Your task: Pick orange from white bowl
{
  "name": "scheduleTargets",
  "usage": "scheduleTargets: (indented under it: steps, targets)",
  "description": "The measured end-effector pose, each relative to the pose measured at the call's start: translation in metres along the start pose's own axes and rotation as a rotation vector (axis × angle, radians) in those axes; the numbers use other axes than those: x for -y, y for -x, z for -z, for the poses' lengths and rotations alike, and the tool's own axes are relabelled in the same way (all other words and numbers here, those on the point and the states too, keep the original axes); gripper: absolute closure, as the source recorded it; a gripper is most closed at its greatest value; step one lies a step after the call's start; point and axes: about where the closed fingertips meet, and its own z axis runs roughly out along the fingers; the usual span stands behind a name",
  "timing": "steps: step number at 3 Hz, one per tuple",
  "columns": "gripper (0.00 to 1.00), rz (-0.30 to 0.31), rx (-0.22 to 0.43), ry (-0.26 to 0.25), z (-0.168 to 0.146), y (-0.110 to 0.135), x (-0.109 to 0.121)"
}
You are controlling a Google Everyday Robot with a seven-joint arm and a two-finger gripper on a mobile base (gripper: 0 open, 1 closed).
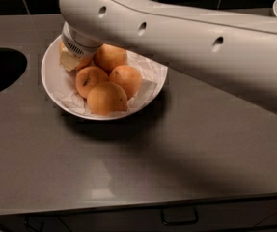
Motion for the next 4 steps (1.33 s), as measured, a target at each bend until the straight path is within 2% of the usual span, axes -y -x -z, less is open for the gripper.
scheduleTargets:
  steps: [1, 2, 3, 4]
  targets:
    - [0.83, 0.0, 0.0, 0.0, 0.0, 0.0, 0.0]
    - [1.0, 0.001, 0.0, 0.0, 0.0, 0.0, 0.0]
    - [1.0, -0.002, 0.048, 0.004, 0.009, 0.003, 0.003]
    - [1.0, -0.01, 0.177, -0.003, 0.037, 0.008, 0.011]
